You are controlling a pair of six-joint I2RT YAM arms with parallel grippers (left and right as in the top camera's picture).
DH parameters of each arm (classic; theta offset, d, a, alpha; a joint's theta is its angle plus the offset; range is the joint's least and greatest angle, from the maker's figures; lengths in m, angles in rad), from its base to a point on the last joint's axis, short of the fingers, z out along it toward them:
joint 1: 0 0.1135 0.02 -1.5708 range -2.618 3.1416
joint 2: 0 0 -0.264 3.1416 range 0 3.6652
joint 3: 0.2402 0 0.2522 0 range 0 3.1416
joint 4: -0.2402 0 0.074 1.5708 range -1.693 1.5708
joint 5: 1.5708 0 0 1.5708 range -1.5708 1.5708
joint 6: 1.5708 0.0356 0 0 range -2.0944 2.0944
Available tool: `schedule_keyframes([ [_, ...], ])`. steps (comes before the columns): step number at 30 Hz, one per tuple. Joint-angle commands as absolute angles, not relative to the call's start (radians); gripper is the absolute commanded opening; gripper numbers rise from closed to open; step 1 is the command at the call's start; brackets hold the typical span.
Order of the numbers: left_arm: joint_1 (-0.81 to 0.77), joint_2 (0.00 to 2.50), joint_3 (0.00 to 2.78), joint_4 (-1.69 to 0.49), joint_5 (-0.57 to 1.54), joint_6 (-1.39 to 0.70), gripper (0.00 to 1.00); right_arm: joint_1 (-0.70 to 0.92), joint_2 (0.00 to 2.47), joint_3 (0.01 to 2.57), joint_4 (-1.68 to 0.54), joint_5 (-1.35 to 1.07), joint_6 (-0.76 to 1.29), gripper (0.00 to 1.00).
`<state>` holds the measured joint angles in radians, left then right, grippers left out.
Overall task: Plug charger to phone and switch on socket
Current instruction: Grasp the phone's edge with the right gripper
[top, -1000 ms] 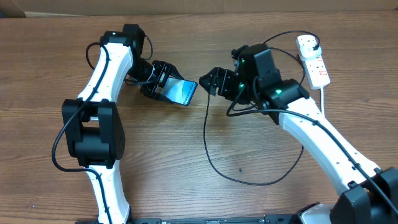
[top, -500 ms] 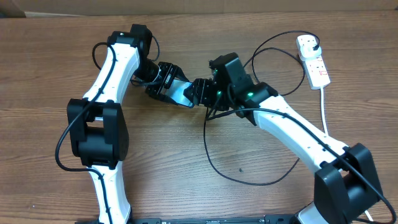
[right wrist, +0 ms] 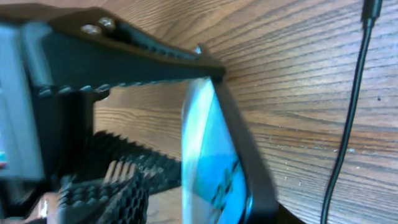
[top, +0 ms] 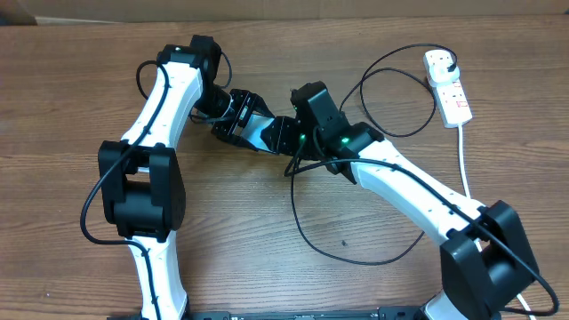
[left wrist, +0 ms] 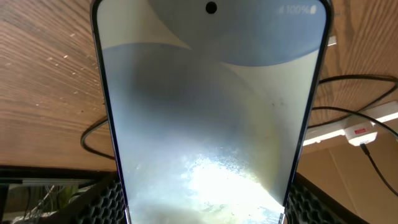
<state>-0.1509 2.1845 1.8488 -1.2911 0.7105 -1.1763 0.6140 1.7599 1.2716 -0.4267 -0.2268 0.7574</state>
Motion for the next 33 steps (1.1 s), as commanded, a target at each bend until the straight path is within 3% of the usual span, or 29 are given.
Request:
schedule_keyframes([
  [1, -0.159, 2.157, 1.877, -1.301, 0.751, -1.163, 0.04, 0.616, 1.787, 1.295, -0.41, -0.196, 0.759, 0.42],
  [33, -0.173, 2.157, 1.877, -1.305, 0.699, -1.137, 0.04, 0.62, 1.797, 1.295, -0.371, -0.187, 0.764, 0.2],
])
